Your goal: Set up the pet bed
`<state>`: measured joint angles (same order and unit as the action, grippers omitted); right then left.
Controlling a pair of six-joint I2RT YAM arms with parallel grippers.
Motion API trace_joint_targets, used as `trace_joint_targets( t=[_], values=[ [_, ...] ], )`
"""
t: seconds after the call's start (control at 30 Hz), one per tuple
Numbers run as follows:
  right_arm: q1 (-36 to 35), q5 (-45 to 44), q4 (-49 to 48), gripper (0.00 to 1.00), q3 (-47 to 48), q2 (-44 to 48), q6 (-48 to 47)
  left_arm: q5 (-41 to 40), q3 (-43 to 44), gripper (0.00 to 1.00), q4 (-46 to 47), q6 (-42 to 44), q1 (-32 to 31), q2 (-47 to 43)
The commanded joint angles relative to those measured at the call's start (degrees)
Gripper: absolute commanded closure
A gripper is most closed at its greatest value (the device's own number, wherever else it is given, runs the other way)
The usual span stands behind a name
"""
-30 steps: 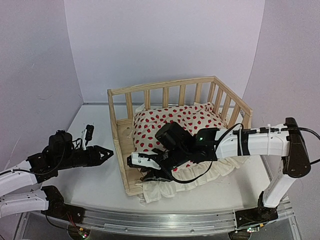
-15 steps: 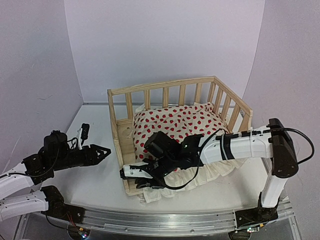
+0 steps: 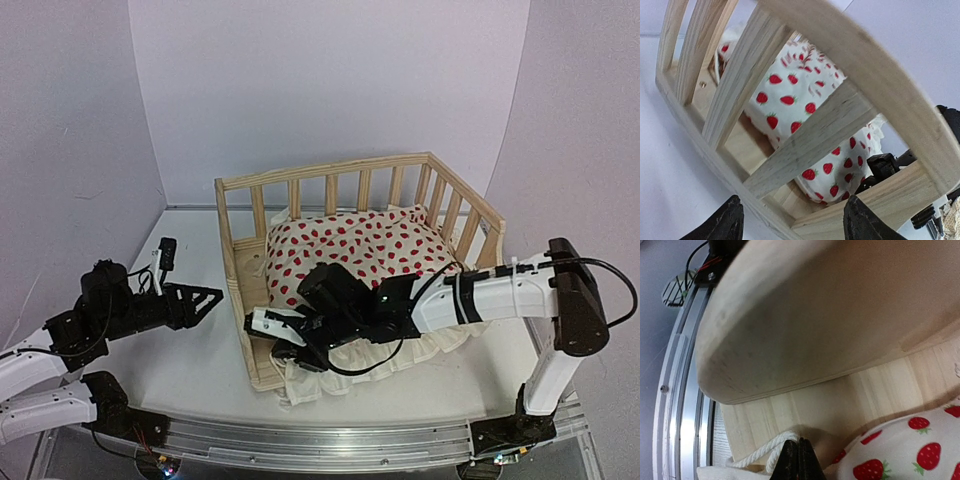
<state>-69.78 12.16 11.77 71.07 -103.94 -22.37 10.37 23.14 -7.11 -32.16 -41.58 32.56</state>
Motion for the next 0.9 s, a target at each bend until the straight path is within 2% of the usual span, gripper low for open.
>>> trace_joint_targets(
  t=[0.0,0.07,0.17,0.4,0.53,0.67,0.8,0.87],
  values=[
    [0.1,-7.4,-12.0,1.00,-3.1,6.5,11.7,-0.2,-2.8,0.32,18.8,8.7,-0.2,-0.6],
    [0.1,-9.6,-17.2,1.00,-5.3,7.3,14.4,0.1,-4.3,0.36,23.6,10.9,-0.2,1.2],
    [0.1,-15.1,-21.6,1.00,-5.9,6.8,17.5,3.8,-6.3,0.53,30.1,14.6,-0.2,4.3],
    [0.1,-18.9,-31.0,1.00,-6.1,3.1,19.3,8.2,-7.6,0.64,34.2,22.0,-0.2,11.1],
    [0.1,-19.3,-35.4,1.00,-5.9,1.1,19.7,14.9,-10.3,0.65,36.6,29.7,-0.1,11.3],
    [0.1,-17.1,-39.0,1.00,-5.2,-1.2,19.0,17.3,-9.5,0.68,38.0,34.0,-0.2,15.3],
    [0.1,-12.7,-43.8,1.00,-5.5,-3.0,16.4,17.7,-7.8,0.70,39.7,34.2,-0.2,20.8],
    [0.2,-11.2,-46.1,1.00,-6.1,-3.8,15.9,17.7,-8.0,0.68,40.9,33.7,-0.2,21.9]
  ],
)
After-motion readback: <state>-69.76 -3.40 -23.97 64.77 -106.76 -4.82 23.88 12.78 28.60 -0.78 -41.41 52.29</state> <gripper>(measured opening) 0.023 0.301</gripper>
